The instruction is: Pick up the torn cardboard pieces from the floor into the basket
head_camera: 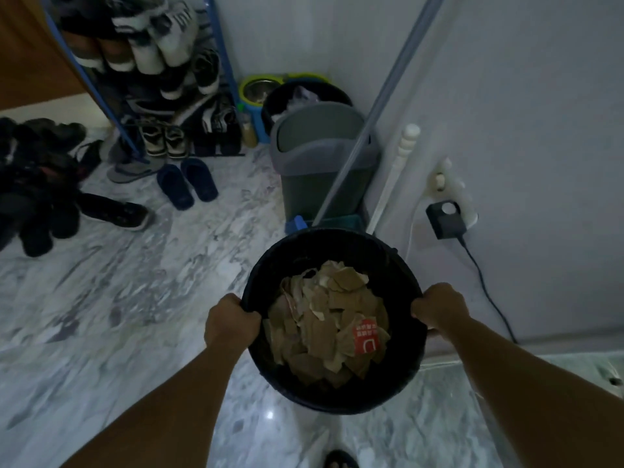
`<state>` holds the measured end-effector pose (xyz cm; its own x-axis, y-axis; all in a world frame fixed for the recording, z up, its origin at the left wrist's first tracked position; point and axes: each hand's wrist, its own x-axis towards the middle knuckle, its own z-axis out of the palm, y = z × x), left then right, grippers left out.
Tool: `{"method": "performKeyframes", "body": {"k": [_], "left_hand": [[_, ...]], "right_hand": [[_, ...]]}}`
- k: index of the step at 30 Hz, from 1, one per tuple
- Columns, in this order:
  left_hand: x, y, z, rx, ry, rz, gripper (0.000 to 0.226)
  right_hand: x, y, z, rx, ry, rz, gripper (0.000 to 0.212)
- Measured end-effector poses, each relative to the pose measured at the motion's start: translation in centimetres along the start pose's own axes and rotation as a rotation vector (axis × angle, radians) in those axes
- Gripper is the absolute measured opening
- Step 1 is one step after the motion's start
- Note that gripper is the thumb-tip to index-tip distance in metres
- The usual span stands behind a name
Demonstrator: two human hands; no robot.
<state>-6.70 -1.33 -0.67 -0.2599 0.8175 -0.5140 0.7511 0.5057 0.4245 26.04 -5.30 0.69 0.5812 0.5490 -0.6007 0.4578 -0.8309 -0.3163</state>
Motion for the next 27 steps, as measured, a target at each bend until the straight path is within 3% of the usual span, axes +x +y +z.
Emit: {"method": "performKeyframes", "body": {"k": [7, 12, 18, 21, 24, 27], "left_hand": [[5.4, -0.2, 10.0, 0.196, -0.025, 0.063, 0.017], [7.4, -0.2, 13.2, 0.182, -0.040, 0.065, 0.020], [7.8, -0.1, 15.1, 0.157, 0.001, 0.022, 0.024], [7.2, -0.5, 16.0, 0.126, 0.008, 0.013, 0.028], [6.9, -0.7, 16.5, -0.075, -0.145, -0.001, 0.049], [6.1, 0.2, 16.0, -0.179, -0.303, -0.062, 0.101]], "right_hand": [[7.8, 4.1, 3.8, -0.210, 0.102, -0.106, 0.020], [10.7, 5.4, 5.3, -0.291, 0.153, -0.146, 0.032], [12.3, 5.8, 6.2, -0.322, 0.177, -0.204, 0.033], [12.4, 6.2, 6.9, -0.325, 0.196, -0.190, 0.016], [12.5, 6.6, 7.1, -0.310, 0.171, -0.179, 0.026], [11.8, 6.7, 6.7, -0.237, 0.135, -0.192, 0.028]]}}
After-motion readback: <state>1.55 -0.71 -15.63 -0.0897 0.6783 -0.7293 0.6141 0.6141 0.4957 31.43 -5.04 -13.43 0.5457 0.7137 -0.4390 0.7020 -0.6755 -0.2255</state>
